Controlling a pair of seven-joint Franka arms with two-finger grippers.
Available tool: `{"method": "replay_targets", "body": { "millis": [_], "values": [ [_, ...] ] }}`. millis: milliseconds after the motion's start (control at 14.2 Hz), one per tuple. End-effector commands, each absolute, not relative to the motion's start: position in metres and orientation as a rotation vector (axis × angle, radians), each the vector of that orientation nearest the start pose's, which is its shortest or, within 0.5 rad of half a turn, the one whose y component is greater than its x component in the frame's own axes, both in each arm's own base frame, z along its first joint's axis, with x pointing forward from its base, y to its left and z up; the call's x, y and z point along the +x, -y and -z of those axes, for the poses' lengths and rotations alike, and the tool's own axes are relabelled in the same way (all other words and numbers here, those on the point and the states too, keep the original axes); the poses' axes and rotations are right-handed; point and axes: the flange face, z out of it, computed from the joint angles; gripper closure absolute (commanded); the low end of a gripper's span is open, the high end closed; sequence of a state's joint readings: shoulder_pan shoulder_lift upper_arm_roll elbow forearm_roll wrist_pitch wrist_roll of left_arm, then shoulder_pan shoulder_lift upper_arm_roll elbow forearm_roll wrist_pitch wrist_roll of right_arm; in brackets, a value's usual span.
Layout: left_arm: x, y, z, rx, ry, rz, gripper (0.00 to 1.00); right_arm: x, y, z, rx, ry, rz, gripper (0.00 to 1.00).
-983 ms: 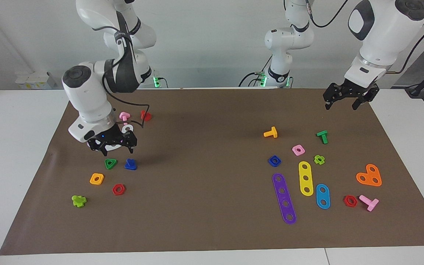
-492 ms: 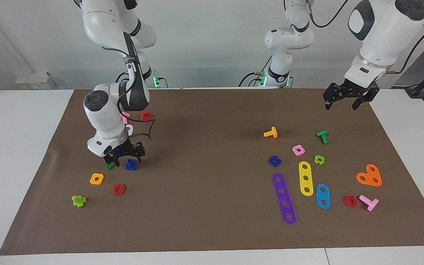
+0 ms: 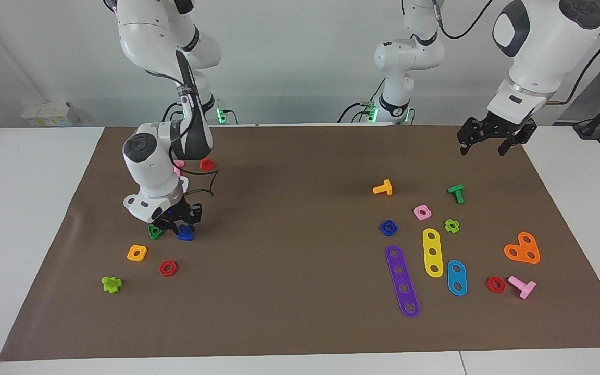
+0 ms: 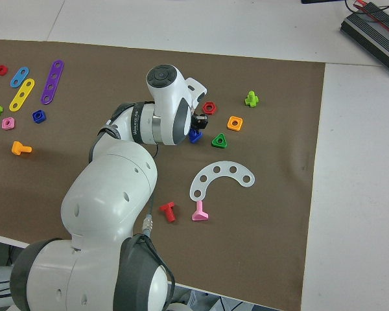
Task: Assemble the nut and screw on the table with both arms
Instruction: 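Reach the right gripper down and grasp the blue screw, then carry the blue screw with the right gripper toward the mat centre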
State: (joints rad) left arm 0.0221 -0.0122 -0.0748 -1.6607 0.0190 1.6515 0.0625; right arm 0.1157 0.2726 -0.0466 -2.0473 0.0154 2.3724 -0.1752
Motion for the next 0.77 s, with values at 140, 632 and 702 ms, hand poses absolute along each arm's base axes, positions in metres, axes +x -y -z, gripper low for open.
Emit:
{"method": "replay_targets", "body": {
  "millis": [140, 632, 702],
  "values": [
    [0.5469, 0.0237, -0.5973, -3.117, -0.184, 0.009, 0.00, 0.5925, -0.0363, -0.3053, -3.108, 0.390, 0.117, 0.57],
    [0.5474, 0.0237, -0.5966, -3.117, -0.184, 0.009, 0.00, 0.5950, -0.0328, -0.3033, -3.111, 0.359, 0.117, 1.00],
    [0.5473, 0.0228, -0.5964, -3.118, -0.181, 0.007, 0.00, 0.5964, -0.0329, -0.3047, -3.111, 0.359, 0.112, 1.00]
  ]
}}
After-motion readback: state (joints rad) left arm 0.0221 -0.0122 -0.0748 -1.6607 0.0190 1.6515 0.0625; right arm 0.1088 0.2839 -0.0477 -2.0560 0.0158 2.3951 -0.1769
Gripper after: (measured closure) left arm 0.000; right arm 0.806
